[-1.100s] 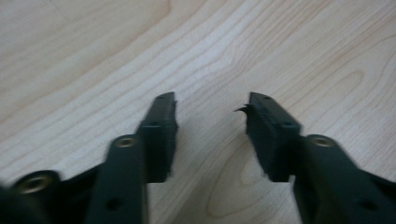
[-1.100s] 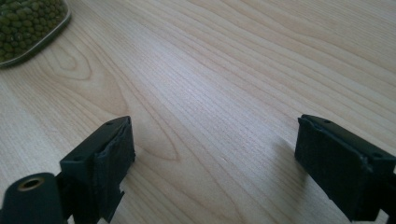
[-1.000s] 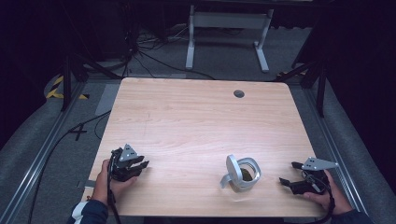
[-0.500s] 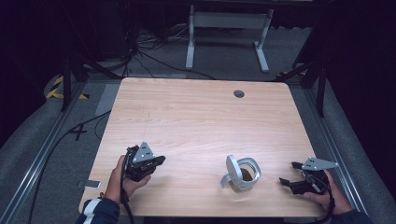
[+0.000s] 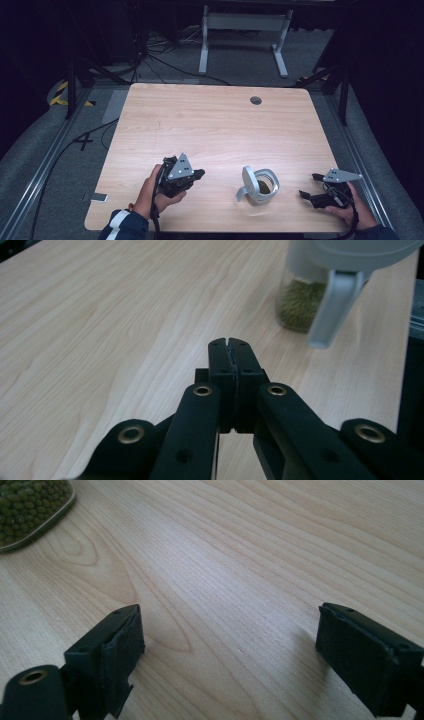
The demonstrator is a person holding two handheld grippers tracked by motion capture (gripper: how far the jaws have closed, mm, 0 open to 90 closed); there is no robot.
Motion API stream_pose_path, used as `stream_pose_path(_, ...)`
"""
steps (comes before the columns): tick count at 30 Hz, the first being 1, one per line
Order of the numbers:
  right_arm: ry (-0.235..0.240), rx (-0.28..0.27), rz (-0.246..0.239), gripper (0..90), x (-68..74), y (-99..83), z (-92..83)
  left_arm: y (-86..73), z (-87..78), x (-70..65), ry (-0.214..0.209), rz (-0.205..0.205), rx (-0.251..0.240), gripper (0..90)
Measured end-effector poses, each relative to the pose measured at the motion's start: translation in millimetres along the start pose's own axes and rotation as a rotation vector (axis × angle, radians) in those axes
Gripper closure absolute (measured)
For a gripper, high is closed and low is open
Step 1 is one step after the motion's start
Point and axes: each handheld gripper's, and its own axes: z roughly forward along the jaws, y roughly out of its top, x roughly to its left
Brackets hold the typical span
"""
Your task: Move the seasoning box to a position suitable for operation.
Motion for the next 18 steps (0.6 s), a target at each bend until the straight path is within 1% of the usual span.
stream_pose_path(3,0.0,0.0,0.0,11.7,0.0,0.0,0.0,11.5,4.5,-7.9,-0.024,0.043,-0.009,90.0)
stream_pose_path(8,-0.001,0.0,-0.001,11.7,0.0,0.0,0.0,25.8,10.5,-19.3,-0.06,0.081,-0.027,90.0)
stream_pose_path(9,-0.001,0.0,-0.001,11.7,0.0,0.0,0.0,28.0,11.8,-21.6,-0.067,0.081,-0.032,90.0)
stream_pose_path(11,0.0,0.0,0.0,11.7,0.0,0.0,0.0,33.3,14.5,-25.4,-0.078,0.098,-0.038,90.0)
stream_pose_path(14,0.0,0.0,0.001,11.7,0.1,0.0,-0.1,38.4,18.4,-28.1,-0.087,0.112,-0.039,90.0)
stream_pose_path(16,0.001,0.0,0.001,11.7,0.1,0.0,-0.1,41.3,21.1,-29.4,-0.096,0.116,-0.045,90.0)
stream_pose_path(17,0.001,0.0,0.002,11.7,0.1,0.0,-0.1,42.6,22.0,-29.9,-0.093,0.121,-0.043,90.0)
stream_pose_path(18,0.001,0.0,0.001,11.7,0.0,0.1,-0.1,43.3,22.8,-30.4,-0.098,0.115,-0.048,90.0)
